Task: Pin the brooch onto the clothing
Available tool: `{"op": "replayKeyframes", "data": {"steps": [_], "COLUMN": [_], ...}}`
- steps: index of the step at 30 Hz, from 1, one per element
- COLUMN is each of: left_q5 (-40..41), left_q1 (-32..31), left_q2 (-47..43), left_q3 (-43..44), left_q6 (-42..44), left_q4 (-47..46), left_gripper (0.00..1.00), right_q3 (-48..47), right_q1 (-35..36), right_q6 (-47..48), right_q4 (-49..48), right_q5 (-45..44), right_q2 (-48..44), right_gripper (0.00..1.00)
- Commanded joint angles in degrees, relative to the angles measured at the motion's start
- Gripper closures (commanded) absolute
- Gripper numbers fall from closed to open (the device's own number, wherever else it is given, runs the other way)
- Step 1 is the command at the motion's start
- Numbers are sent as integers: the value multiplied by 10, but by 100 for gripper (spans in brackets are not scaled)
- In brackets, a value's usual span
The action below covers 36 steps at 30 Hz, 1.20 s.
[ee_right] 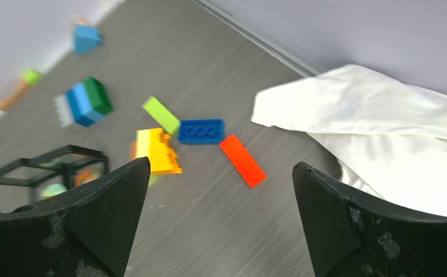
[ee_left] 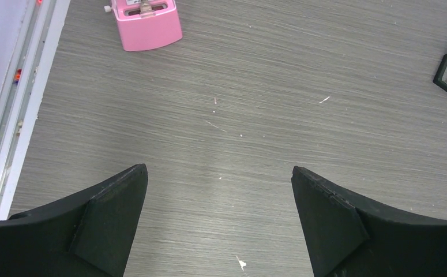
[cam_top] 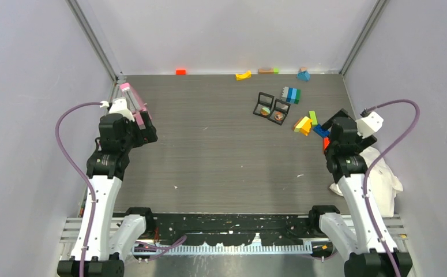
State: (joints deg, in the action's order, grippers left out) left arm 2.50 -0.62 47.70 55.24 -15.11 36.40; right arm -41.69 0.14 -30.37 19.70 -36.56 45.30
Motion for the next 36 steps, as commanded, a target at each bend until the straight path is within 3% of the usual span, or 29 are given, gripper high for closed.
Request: {"op": "replayKeyframes", "data": {"steps": [1, 4, 7, 17, 24, 29, 35, 36], "left_q5": [-10, -13, -22, -22, -51, -56, -56, -56], "left_q1": [4, 4, 4, 4, 4, 4, 4, 4], "left_q2": [-7, -8, -5, 6, 19, 18, 13, 12], "left_q3": [-4, -6, -7, -8, -4, -5, -6, -6], "left_q6": [-5, -5, -6, -4, -6, -9, -11, -10], "left_q4": [-22, -20, -24, -24, -21, -21, -22, -21], "left_gripper": [0, 0, 0, 0, 0, 0, 0, 0], "right_q3": [-45, -57, -60, -40, -11, 17, 10, 10], "right_q1": [-7, -36, -108, -244, -326, -395, -402, -402], "right_q6": [-23, -41, -67, -103, -129, -141, -135, -132], "right_q4": [30, 48, 81, 88, 87, 64, 61, 58], "right_q5": [-97, -106, -78, -96, -19, 90, 110, 113], "right_q2": [83, 140, 189, 185, 214, 241, 247, 235], "right_gripper": [0, 0, 0, 0, 0, 1, 24, 33]}}
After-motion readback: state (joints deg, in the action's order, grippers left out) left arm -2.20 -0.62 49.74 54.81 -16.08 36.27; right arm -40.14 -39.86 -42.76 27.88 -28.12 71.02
